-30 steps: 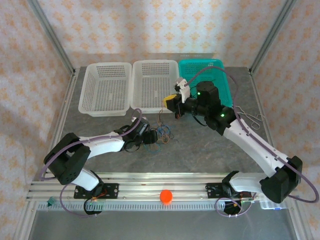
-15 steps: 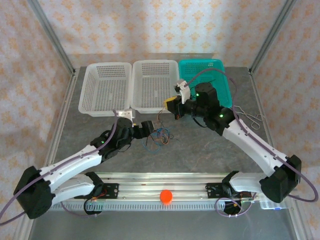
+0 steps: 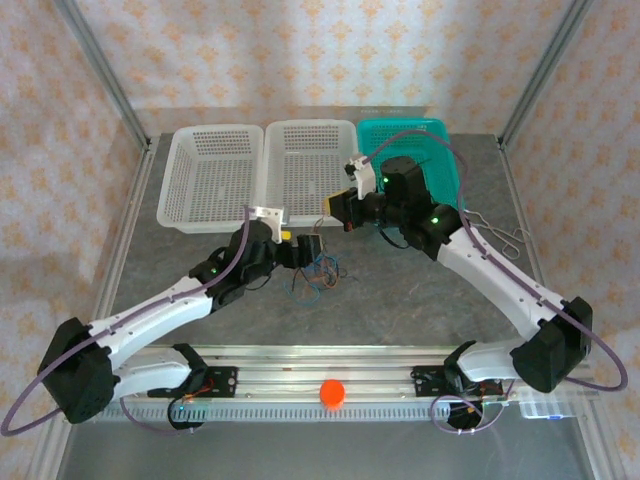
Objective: Untangle the cables
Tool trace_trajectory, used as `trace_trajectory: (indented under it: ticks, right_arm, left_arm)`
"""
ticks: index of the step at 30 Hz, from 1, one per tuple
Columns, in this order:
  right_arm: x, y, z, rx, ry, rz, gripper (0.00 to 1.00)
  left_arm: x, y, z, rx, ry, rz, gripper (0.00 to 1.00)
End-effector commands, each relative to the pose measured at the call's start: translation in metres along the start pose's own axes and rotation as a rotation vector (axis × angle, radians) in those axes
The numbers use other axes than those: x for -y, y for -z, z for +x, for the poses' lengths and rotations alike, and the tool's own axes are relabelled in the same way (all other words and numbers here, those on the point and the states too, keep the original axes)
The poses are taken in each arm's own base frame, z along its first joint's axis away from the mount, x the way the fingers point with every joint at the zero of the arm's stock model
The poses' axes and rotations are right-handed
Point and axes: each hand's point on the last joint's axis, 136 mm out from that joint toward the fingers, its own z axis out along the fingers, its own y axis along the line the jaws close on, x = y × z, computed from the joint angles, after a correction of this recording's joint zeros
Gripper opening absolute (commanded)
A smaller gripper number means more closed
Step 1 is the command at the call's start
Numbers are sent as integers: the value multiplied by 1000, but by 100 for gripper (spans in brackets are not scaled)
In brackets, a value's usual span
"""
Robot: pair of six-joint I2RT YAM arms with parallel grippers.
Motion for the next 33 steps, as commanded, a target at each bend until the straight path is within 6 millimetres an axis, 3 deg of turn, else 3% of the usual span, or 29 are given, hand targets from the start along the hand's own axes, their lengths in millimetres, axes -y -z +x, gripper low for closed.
trace_trajectory:
  ticks: [1, 8, 14, 17, 21, 33]
  right_arm:
    - [-6, 3, -7, 8, -18, -14, 0]
    - [-14, 4, -12, 8, -38, -48, 0]
    - [-23, 15, -25, 47, -27, -68, 0]
    - [-29, 23, -34, 74, -21, -78, 0]
    - [-35, 32, -44, 96, -5, -76, 0]
    - [-54, 66, -79, 186, 53, -68, 0]
  left_arm:
    - [22, -4, -26, 50, -72, 56, 88]
    - [9, -28, -42, 38, -163, -80, 79]
    - [4, -48, -37, 23, -153, -85, 72]
    - [-12, -57, -25, 17, -119, -127, 65]
    - [-30, -66, 0, -25, -84, -150, 63]
    - [-52, -71, 56, -105, 8, -139, 63]
